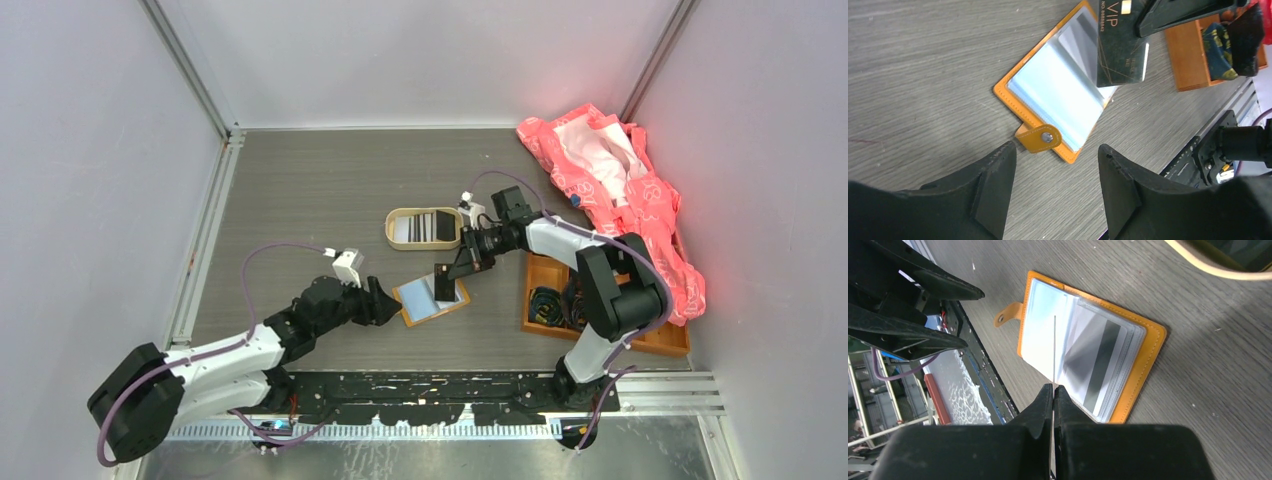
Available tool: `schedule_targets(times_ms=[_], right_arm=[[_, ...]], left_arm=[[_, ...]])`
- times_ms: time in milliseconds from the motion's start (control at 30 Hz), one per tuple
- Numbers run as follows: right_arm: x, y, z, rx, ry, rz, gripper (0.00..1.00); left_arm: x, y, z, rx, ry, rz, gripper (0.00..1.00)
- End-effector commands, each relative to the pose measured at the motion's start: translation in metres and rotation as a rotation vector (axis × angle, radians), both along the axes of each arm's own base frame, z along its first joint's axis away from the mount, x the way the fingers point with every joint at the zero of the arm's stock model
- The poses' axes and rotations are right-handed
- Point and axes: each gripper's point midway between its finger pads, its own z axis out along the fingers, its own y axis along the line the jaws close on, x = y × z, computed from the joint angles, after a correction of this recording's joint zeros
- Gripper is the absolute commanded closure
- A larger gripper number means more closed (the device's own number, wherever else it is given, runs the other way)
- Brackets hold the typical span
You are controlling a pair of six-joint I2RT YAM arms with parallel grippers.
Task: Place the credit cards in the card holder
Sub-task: Insert the credit card into the card holder.
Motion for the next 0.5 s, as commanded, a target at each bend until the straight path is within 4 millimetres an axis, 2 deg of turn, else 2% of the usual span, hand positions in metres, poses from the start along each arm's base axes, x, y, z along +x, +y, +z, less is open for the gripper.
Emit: schedule_targets(times_ms=[0, 133, 467], right_arm=[[0.01, 0.008, 0.002, 0.013, -0.006, -0.007, 0.99], [0.008, 0.01, -0.005, 0.004, 0.017, 0.004, 0.99], [0.001, 0.016, -0.011, 0.02, 0.078, 0.028, 0.99]], left_arm=[[0.006, -0.005, 0.004, -0.013, 0.021, 0.026, 0.39], [0.006, -0.007, -0.006, 0.006, 0.066, 0.031, 0.4], [0.014, -0.015, -0.014, 0.047, 0.114, 0.039, 0.44]])
